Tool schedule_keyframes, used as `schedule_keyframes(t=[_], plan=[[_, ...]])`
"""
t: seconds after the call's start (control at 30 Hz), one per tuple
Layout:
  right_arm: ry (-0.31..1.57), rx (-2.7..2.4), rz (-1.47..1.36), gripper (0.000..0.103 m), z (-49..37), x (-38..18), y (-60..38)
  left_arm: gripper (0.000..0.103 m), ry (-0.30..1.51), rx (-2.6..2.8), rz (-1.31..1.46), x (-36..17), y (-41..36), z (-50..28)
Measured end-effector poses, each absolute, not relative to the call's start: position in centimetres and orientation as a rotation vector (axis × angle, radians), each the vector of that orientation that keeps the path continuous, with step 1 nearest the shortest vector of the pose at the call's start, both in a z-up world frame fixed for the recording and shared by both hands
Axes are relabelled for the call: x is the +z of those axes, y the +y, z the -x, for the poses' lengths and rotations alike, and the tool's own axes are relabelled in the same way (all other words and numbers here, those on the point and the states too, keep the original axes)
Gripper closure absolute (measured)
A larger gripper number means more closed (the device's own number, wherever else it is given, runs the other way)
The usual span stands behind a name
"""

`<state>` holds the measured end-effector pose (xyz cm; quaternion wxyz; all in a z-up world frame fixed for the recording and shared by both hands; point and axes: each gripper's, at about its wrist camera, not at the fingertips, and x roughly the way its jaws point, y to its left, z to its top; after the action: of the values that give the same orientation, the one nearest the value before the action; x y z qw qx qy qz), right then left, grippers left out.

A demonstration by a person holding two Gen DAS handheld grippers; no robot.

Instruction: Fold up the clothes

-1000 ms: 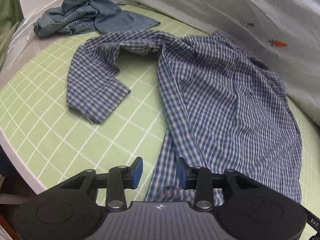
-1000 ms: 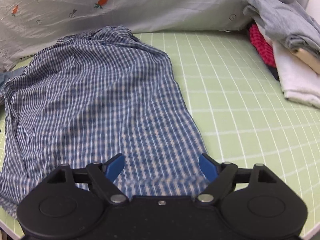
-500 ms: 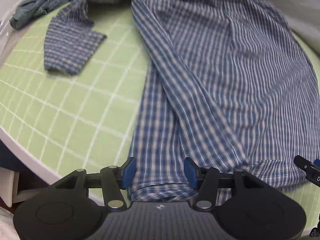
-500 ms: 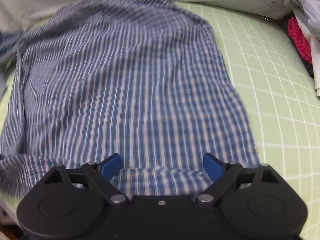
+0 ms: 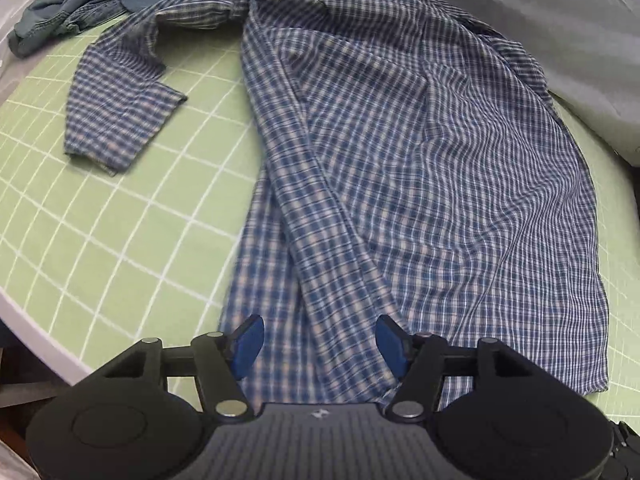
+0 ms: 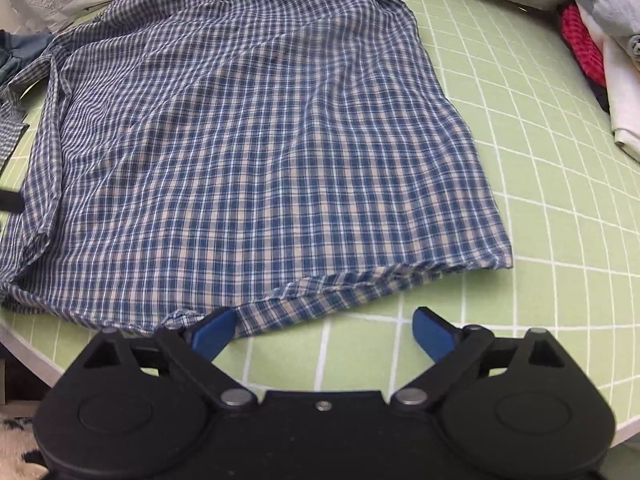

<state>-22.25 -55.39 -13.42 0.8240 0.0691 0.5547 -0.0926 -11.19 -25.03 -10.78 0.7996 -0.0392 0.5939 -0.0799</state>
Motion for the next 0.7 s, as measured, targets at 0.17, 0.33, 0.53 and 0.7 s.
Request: schedule_keyframes(t=[0.17, 0.33, 0.53, 0.7], plan=[[1.173, -0.204, -0.149, 0.002, 23.0, -13.6, -55.3, 0.042, 1.297, -0.174, 0.072, -12.5, -25.6, 10.0], [1.177, -0.255, -0.179, 0.000, 23.0, -13.7, -55.1, 0.093, 1.290, -0.216, 0.028, -12.8, -25.4, 9.4], [1.178, -0.340, -0.237, 0.000, 22.5, -13.6, -54.5, 0.101, 1.267, -0.196, 0.072, -11.9, -21.1, 8.2], [1.191, -0.423, -0.290, 0.000, 22.1, -13.8, -53.8, 0.102, 1.242, -0.083, 0.108, -11.2, -14.5, 6.4]])
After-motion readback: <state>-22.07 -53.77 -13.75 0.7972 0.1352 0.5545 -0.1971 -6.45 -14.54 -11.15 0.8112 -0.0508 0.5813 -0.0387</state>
